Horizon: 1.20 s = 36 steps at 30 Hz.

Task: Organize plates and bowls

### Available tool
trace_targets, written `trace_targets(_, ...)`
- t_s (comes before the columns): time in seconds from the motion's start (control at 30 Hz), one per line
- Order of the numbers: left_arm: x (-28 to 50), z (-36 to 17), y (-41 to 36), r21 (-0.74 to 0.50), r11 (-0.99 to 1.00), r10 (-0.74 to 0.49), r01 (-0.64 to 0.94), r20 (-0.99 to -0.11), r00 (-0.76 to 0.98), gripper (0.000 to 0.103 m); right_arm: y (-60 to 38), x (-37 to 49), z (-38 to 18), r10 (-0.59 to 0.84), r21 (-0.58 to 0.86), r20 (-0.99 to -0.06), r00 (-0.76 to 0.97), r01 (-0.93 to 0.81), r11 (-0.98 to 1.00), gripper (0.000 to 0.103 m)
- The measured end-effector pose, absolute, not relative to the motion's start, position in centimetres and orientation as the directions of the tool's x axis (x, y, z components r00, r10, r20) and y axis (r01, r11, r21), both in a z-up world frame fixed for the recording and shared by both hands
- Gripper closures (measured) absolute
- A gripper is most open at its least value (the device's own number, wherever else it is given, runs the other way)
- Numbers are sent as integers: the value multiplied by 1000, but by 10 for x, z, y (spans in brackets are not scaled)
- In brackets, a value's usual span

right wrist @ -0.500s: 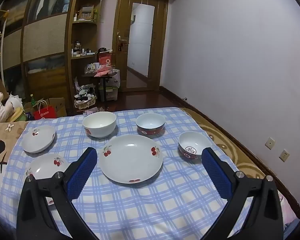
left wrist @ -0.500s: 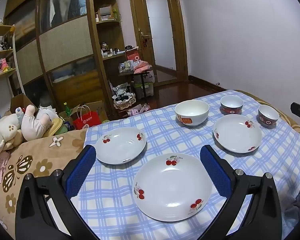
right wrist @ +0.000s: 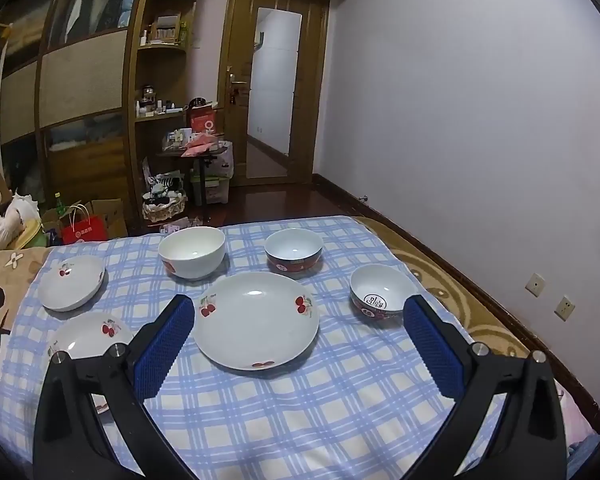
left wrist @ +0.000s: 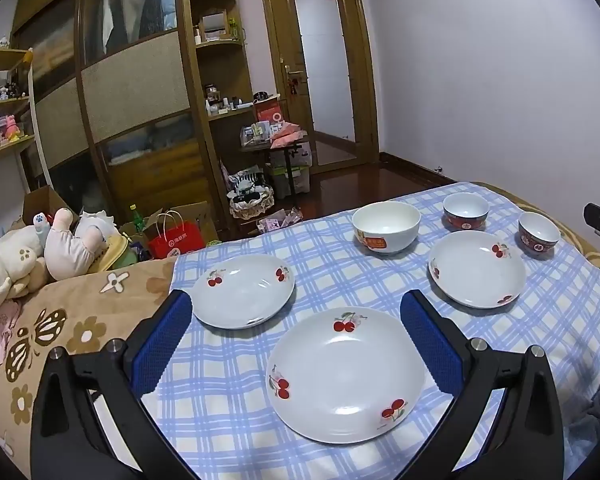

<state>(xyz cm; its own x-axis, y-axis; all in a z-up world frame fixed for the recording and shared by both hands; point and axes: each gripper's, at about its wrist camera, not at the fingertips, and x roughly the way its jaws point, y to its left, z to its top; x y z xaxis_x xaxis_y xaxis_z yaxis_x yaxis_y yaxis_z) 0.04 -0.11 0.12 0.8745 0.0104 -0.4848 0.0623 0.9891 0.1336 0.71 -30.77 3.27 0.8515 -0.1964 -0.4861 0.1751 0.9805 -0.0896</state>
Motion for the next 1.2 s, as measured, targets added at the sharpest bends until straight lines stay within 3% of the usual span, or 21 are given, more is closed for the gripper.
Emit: trace_targets(1.2,0,-3,-12,155,983,-3,93,-501,865,1,-307,4,38,-210,-84,-460,863,192,978,0)
